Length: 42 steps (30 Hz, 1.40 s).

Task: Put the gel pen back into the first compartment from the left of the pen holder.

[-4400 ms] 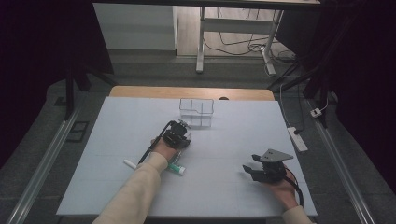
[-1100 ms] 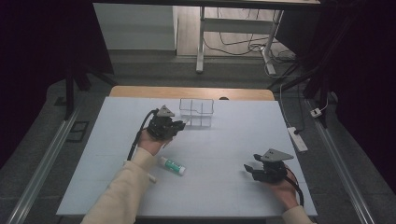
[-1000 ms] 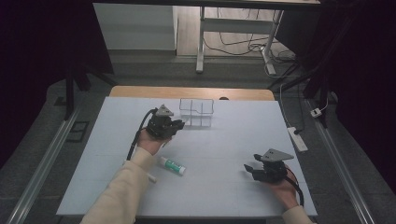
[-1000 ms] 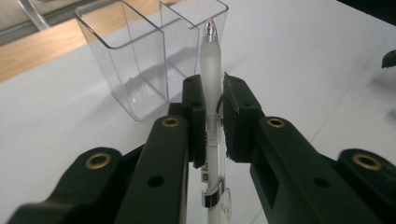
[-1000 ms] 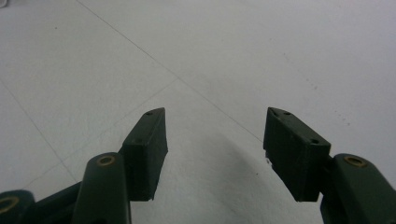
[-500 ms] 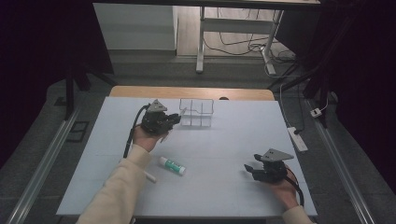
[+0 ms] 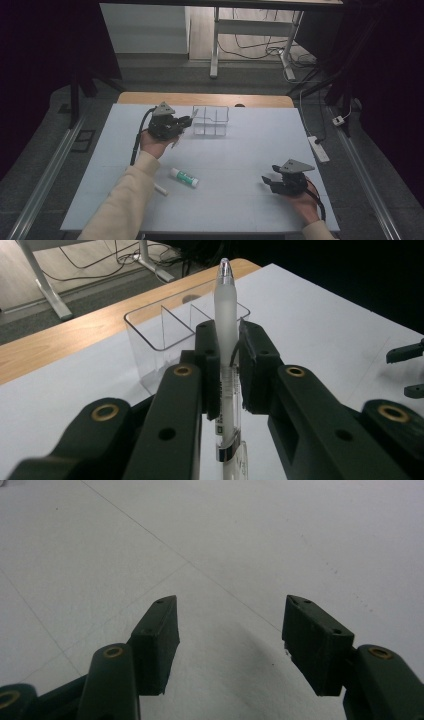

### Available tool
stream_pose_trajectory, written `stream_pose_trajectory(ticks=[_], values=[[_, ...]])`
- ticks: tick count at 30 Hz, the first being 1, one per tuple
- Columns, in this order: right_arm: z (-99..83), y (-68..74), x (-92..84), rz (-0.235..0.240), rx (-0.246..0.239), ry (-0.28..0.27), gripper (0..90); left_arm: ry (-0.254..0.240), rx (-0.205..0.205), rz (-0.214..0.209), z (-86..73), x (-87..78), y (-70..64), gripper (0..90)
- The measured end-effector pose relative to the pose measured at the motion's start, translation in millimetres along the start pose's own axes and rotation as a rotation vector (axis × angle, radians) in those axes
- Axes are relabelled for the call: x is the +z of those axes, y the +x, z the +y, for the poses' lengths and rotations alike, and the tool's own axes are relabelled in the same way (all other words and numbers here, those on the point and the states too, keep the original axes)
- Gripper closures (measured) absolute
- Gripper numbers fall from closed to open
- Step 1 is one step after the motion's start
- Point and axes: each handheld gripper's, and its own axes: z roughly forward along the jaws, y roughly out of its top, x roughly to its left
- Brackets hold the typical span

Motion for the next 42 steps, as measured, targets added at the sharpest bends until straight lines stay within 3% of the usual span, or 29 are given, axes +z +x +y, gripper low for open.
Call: stream_pose_trajectory(ticks=[30,42], values=[[-0.7,-0.3,0.2,-0.005,0.006,0.001,39.2,-0.043,-0.027,-0.017,20.5,19.1,7.7,80.0],[-0.4,-0.9,-1.3,-0.003,0.007,0.000,39.2,-0.051,-0.028,-0.003,32.1,27.8,11.8,80.0]])
